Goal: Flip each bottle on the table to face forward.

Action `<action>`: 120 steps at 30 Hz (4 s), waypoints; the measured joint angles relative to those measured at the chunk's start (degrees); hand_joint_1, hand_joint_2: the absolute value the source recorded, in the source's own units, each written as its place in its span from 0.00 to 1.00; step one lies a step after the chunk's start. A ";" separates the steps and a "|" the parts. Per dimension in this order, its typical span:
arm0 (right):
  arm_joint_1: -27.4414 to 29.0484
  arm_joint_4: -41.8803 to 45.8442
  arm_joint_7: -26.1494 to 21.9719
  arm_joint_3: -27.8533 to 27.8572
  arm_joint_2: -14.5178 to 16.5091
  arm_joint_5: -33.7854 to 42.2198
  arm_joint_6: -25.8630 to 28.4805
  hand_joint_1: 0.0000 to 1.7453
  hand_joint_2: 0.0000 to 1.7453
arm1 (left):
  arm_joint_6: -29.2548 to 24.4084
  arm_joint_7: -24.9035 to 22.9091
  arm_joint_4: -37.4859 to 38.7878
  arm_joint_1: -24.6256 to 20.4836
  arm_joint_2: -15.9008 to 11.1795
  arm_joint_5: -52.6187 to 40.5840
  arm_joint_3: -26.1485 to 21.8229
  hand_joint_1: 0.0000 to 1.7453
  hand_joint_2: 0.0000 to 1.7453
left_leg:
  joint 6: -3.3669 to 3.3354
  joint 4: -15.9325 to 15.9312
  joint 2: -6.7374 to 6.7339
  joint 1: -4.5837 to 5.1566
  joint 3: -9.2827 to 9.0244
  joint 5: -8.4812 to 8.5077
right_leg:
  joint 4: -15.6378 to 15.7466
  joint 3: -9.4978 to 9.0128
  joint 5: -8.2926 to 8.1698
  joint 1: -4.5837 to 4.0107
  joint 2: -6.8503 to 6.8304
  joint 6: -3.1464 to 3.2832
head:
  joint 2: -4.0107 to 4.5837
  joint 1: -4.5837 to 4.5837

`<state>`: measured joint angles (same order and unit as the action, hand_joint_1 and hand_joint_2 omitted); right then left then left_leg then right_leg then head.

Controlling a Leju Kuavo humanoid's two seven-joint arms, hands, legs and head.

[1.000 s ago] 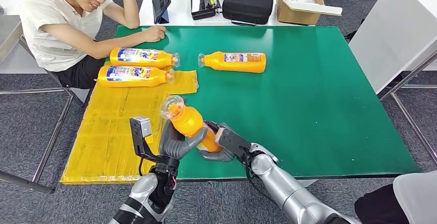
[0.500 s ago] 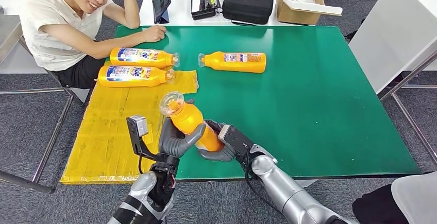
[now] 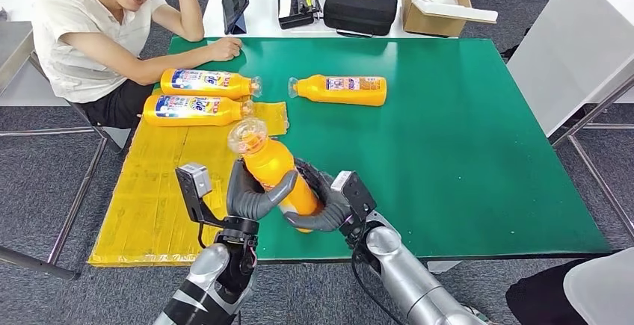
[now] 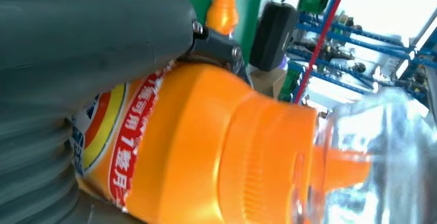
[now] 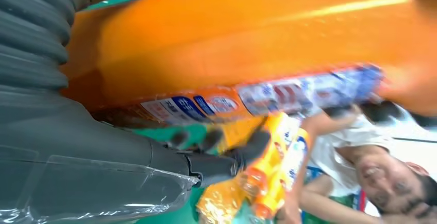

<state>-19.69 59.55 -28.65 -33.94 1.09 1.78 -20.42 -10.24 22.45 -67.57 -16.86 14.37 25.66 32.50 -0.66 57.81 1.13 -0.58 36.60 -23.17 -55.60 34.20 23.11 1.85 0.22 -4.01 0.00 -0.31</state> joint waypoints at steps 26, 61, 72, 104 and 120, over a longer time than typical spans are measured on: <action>4.82 14.01 -11.12 34.86 2.98 -48.80 55.65 0.00 0.00 | -16.95 -12.00 -1.30 -1.67 -12.84 -72.46 -2.45 1.00 1.00 | 0.00 0.00 0.01 -0.02 0.00 0.02 | 0.00 0.05 0.00 -0.01 -0.14 0.01 | 0.00 0.01; 2.05 4.95 -11.21 20.57 1.41 -27.57 51.62 0.00 1.00 | 13.21 -14.97 43.00 -25.84 -9.67 -78.22 -1.76 0.00 1.00 | 0.03 -0.01 0.04 -0.03 -0.25 0.11 | -0.06 -0.27 -0.01 -0.02 -0.15 0.01 | 0.00 0.01; 1.21 4.89 -11.23 19.86 0.62 -25.09 50.18 0.00 1.00 | 15.46 -15.09 44.70 -27.18 -9.87 -77.41 -1.15 0.00 1.00 | 0.03 -0.02 0.04 -0.03 -0.36 0.10 | -0.06 -0.35 -0.02 -0.03 -0.14 0.01 | 0.00 0.01; 1.92 0.73 2.95 22.19 -4.97 -50.78 47.17 0.00 1.00 | -9.24 -4.05 -1.94 -0.61 -10.80 -66.37 -6.02 0.00 1.00 | 0.01 0.00 0.05 0.04 0.00 0.09 | -0.02 -0.02 -0.01 0.03 -0.16 0.00 | 0.00 0.01; -8.89 -21.62 9.82 23.62 -9.16 -51.43 34.23 0.00 1.00 | -8.30 -2.91 -15.29 6.28 -8.90 -49.24 -4.55 0.00 1.00 | 0.05 0.00 -0.05 -0.04 -0.38 0.03 | 0.03 -0.23 0.02 -0.03 -0.15 0.03 | 0.00 0.00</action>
<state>-28.58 37.93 -18.83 -10.32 -8.07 -49.65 13.81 -18.54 19.55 -82.86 -10.58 5.47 -23.58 27.96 -0.61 57.81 1.09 -0.61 36.23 -23.14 -55.57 33.97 23.12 1.82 0.07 -3.97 0.00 -0.31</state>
